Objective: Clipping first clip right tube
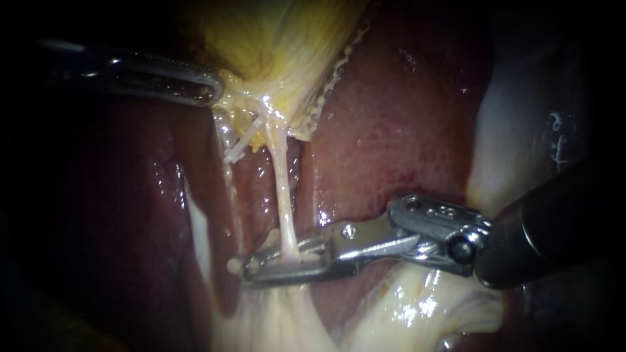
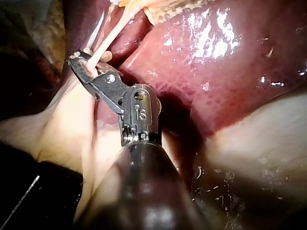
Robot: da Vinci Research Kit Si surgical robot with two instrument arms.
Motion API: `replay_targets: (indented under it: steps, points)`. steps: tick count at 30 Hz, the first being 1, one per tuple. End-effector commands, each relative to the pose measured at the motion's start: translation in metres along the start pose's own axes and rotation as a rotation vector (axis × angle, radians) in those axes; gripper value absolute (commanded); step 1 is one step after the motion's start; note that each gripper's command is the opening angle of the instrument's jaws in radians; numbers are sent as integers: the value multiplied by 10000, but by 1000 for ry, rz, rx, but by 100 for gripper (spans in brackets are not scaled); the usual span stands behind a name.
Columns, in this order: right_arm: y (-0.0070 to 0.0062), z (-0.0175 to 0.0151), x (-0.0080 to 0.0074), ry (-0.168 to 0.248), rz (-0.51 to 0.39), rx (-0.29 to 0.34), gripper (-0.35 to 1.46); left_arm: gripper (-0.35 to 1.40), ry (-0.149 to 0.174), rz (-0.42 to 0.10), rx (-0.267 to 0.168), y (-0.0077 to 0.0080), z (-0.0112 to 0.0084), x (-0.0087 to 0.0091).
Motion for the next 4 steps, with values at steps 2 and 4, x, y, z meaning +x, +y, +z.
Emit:
replay_targets:
  steps: [2, 4]
  points:
    - [2, 0, -1, 0, 0, 0, -35, -35, 0, 1, 0, 0, 0, 0]
    - [2, -1, -2, 0, 6, 0, -35, -35, 0, 1, 0, 0, 0, 0]
